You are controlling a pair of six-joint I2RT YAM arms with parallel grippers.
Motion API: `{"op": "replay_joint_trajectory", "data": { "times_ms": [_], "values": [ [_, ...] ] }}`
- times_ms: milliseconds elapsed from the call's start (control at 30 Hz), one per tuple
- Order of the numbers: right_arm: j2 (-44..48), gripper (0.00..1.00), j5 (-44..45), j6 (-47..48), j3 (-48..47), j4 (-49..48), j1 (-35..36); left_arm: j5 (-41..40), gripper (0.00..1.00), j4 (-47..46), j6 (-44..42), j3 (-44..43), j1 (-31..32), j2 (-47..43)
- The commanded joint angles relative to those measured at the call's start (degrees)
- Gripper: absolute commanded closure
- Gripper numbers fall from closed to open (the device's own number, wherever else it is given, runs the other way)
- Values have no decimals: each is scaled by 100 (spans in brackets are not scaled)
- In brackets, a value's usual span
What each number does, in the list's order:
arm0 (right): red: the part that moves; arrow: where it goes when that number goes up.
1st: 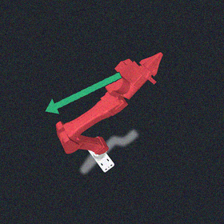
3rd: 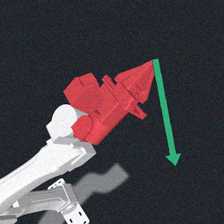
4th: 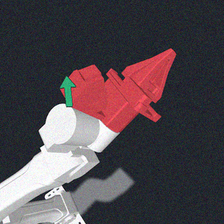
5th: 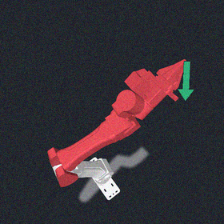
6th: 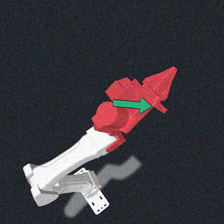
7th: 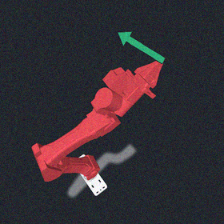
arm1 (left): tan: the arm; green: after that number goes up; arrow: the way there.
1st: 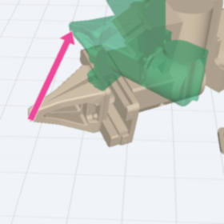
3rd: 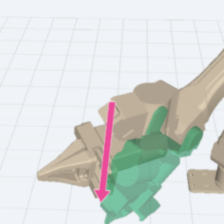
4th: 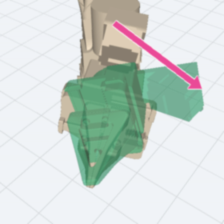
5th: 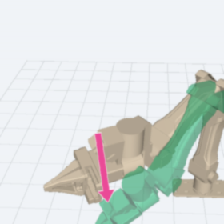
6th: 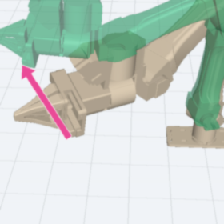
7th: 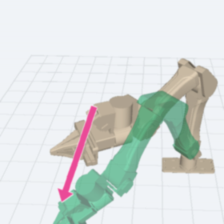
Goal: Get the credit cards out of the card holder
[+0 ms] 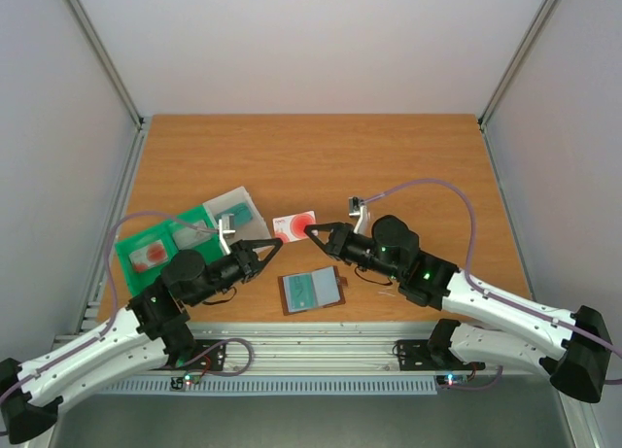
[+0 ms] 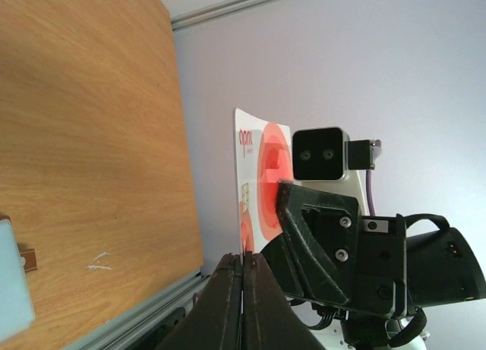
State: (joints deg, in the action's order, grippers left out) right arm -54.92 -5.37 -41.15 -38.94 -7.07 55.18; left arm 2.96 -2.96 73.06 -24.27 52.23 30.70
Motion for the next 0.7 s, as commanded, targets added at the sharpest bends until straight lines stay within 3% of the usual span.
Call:
{"op": "replay_joint_trajectory", "data": {
  "times_ms": [0, 133, 233, 533, 667],
  "values": [
    [-111, 98, -5, -77, 103, -181, 2, -273, 99, -142, -118, 60, -2, -166],
    [-160, 95, -47, -120, 220, -270, 2, -286, 100, -68, -140, 159, -1, -307],
    [-126, 87, -16, -101, 262, -207, 2, -444, 100, 124, -201, 182, 0, -459],
    [5, 37, 45, 453, 199, 500, -12, -1167, 100, 2673, -797, -567, -9, -768],
    [93, 23, -76, 636, 214, 655, -7, -1716, 100, 3931, -1124, -1126, -22, -735]
  ]
}}
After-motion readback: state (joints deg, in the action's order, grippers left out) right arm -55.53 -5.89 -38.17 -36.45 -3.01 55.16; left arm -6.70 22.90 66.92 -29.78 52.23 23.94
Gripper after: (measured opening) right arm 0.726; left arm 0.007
